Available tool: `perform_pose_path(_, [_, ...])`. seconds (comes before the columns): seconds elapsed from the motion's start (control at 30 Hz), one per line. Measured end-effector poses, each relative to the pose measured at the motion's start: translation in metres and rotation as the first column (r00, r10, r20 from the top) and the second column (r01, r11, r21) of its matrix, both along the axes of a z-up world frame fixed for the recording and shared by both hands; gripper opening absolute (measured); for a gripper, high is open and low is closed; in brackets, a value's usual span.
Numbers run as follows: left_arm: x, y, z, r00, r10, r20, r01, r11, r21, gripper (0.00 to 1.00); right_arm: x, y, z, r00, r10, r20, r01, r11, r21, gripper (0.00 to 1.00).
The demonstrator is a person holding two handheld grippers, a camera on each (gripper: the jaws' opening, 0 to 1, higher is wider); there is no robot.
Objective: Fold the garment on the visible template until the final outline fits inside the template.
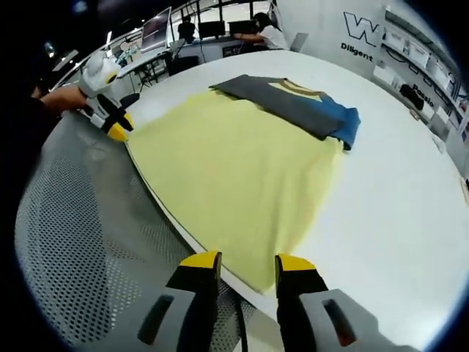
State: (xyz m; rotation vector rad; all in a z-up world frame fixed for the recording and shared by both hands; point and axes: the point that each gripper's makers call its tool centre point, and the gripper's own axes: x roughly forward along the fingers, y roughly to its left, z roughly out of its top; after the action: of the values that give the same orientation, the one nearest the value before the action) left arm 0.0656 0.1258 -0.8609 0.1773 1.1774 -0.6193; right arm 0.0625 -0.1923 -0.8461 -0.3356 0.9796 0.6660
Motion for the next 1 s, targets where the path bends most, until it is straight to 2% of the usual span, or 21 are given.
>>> perform_pose_path(0.13, [-0.001, 0.002, -0.007, 1.000, -0.019, -0.024, 0.020, 0.999, 0.032, 0.11, -0.001, -0.004, 0.000, 1.000, -0.013, -0.010, 0.013, 1.000, 0.003, 0.25])
perform_pose_path(0.33, [-0.001, 0.002, -0.008, 0.999, -0.029, -0.028, 0.030, 0.999, 0.037, 0.00, -0.005, -0.013, -0.003, 0.999, -0.043, -0.033, 0.043, 0.999, -0.006, 0.24])
perform_pose_path(0.57, [0.000, 0.004, -0.009, 0.999, -0.033, -0.030, 0.034, 0.999, 0.036, 0.00, -0.006, -0.028, -0.014, 0.990, -0.121, -0.067, 0.119, 0.992, -0.034, 0.19])
perform_pose_path(0.73, [0.000, 0.005, -0.009, 0.999, -0.047, -0.025, 0.048, 0.998, 0.044, 0.00, -0.006, -0.031, -0.021, 0.988, -0.130, -0.082, 0.127, 0.991, -0.037, 0.18])
perform_pose_path(0.93, [0.000, 0.005, -0.008, 0.999, -0.043, -0.023, 0.044, 0.998, 0.040, 0.00, -0.007, -0.026, -0.024, 0.989, -0.107, -0.102, 0.103, 0.994, -0.040, 0.17])
perform_pose_path(1.0, [0.000, 0.005, -0.008, 0.999, -0.044, -0.023, 0.045, 0.998, 0.039, 0.00, -0.008, -0.021, -0.024, 0.992, -0.074, -0.107, 0.069, 0.996, -0.050, 0.12])
